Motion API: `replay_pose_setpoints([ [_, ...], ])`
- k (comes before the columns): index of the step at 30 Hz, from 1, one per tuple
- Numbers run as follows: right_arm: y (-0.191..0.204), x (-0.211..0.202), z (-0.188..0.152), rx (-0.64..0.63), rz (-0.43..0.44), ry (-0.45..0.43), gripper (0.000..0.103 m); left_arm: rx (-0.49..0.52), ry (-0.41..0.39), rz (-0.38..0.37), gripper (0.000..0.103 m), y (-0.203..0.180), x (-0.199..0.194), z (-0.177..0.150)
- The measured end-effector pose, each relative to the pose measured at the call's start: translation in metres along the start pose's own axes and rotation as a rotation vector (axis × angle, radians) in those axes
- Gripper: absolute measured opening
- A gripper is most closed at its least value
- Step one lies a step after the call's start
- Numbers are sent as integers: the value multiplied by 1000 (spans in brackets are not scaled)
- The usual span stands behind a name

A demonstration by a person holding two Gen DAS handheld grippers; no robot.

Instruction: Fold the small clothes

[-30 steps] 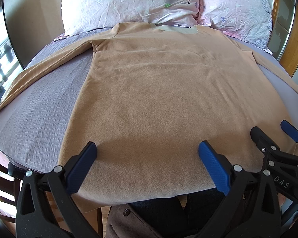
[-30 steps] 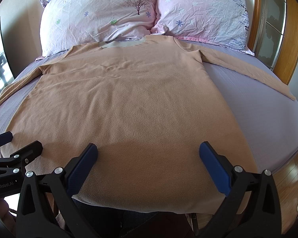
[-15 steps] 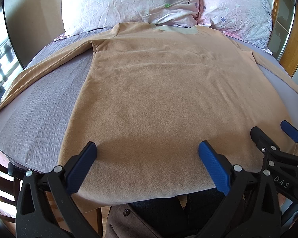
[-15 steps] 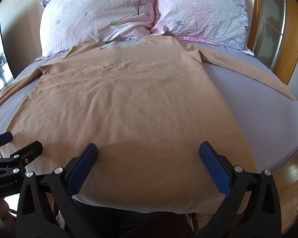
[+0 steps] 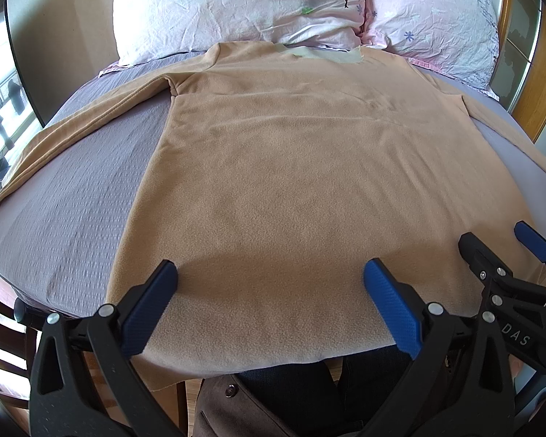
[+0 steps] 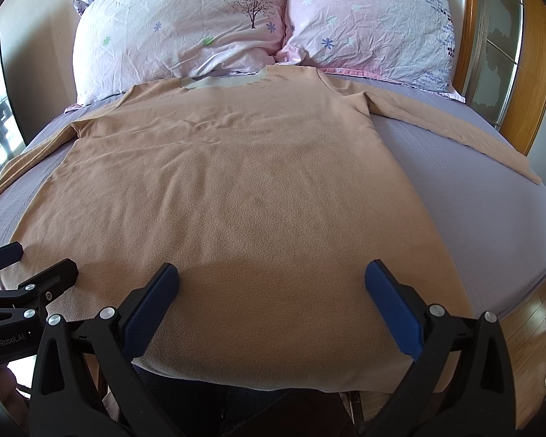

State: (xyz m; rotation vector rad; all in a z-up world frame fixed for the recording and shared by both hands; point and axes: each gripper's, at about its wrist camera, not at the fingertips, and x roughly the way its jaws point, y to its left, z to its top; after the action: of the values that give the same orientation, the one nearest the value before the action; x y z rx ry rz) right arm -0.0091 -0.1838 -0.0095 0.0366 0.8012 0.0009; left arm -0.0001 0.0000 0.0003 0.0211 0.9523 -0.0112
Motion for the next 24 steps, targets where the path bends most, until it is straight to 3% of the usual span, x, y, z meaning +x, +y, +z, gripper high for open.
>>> replay_pose_setpoints([
  [9, 1, 2, -3, -3, 2, -9, 102, 0, -2, 0, 101, 0, 0, 0],
  [14, -7, 1, -4, -37, 59, -59, 102, 14, -38, 1, 101, 0, -1, -3],
  [16, -29, -2, 5, 37, 77, -95, 102, 22, -73, -5, 101, 0, -5, -6],
  [19, -86, -17, 31, 207, 15, -194, 102, 46, -142, -18, 101, 0, -7, -14],
  [22, -168, -10, 65, 438, 24, -150, 99, 57, -147, -66, 101, 6, -5, -8],
  [23, -188, -6, 70, 502, 37, -126, 93, 47, -151, -104, 101, 10, -5, -5],
  [24, -229, 4, 81, 633, 71, -87, 74, 33, -157, -148, 101, 15, -6, -3],
])
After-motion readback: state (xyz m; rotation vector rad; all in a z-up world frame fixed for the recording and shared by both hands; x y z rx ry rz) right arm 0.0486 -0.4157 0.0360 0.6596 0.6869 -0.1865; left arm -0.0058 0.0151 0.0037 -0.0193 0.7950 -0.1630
